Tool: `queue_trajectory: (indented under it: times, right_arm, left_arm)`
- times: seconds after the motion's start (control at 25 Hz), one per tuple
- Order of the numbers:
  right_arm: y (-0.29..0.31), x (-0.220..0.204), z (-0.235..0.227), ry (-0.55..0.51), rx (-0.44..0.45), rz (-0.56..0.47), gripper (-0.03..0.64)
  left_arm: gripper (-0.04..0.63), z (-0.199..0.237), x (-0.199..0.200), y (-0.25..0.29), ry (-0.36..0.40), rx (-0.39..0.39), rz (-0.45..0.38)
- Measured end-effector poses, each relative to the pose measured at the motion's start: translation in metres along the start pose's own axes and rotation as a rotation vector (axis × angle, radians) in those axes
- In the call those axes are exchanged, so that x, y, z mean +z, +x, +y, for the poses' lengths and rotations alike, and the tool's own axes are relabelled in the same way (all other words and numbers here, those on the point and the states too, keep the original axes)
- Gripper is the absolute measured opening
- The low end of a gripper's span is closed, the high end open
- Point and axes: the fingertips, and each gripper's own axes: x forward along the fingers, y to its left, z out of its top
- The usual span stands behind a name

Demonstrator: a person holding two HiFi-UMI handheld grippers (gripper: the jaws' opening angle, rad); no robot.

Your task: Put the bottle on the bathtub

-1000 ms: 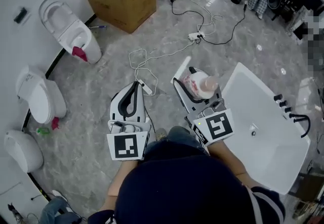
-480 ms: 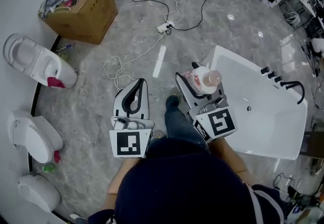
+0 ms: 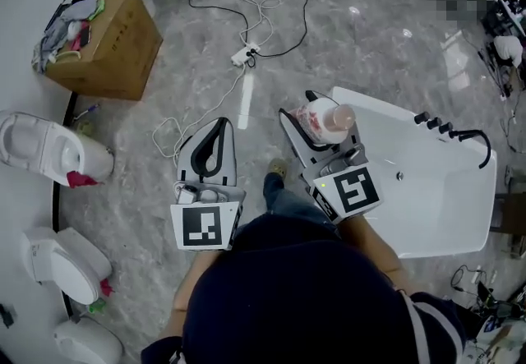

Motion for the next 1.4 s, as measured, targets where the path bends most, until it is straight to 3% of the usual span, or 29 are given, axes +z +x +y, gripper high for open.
queue_trajectory:
  times: [0.28, 0.48, 0.68, 1.08, 1.4]
  right_arm:
    - [0.046, -0.001, -0.111, -0.007, -0.102, 0.036, 0.222]
    - [0.068, 0.001, -0.177, -0.022, -0.137, -0.020, 0.223]
    - [0.048, -0.017, -0.216, 0.001, -0.224, 0.016, 0.222]
    - [0.057, -0.044, -0.322, 0.051, -0.412, 0.080, 0.222]
    - [0.121, -0.038, -0.426, 0.059, -0.578, 0.069, 0.223]
  left_arm:
    - [0.025, -0.008, 0.008, 0.119, 0.006, -0.069, -0.043]
    - [0.025, -0.015, 0.010, 0.191, 0.021, -0.116, -0.044]
    - [0.025, -0.038, 0.000, 0.224, 0.027, -0.171, -0.013]
    - [0.025, -0.072, -0.009, 0.340, 0.025, -0.332, -0.006]
    - [0.025, -0.069, 0.002, 0.484, 0.043, -0.505, -0.017]
